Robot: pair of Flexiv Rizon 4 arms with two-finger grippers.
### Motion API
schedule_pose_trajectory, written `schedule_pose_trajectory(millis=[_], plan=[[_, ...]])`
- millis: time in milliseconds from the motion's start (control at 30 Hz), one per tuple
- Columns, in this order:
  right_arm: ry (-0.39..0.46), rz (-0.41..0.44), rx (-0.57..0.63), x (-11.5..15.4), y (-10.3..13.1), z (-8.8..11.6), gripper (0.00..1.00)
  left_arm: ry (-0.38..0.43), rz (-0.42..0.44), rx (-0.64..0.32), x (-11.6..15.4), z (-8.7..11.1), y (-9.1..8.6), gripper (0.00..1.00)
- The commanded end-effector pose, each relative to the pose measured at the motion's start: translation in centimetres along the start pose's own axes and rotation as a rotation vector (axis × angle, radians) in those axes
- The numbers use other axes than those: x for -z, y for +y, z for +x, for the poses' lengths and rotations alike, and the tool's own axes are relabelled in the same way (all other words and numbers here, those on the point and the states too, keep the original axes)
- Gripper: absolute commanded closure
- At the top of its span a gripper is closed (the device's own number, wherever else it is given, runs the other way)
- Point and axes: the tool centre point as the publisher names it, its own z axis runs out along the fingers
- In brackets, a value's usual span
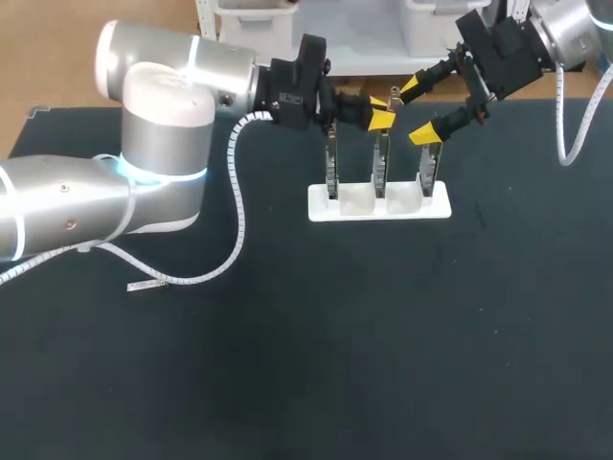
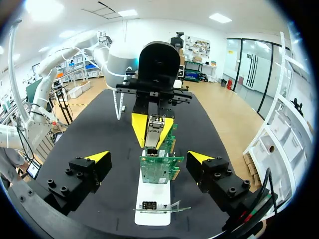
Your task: Pick up the optical module with the left hand, and insert it into the network port with the right hand.
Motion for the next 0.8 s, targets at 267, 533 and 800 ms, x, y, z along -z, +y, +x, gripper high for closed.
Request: schedule_pose_trajectory(millis=[267, 533, 800], plan=[[-0.002, -0.001, 0.001, 0.01, -0.03, 0.05, 0.00, 0.009, 0.009, 0.003, -0.37, 0.05, 0.40, 1.00], [-0.002, -0.001, 0.001, 0.01, -0.03, 0.05, 0.00, 0.013, 0.006, 0.001, -0.08, 0.14, 0.45, 1.00], [-0.002, -0.001, 0.001, 0.01, -0.03, 0.05, 0.00, 0.015, 0.005, 0.000, 0.00, 0.15, 0.43, 1.00]])
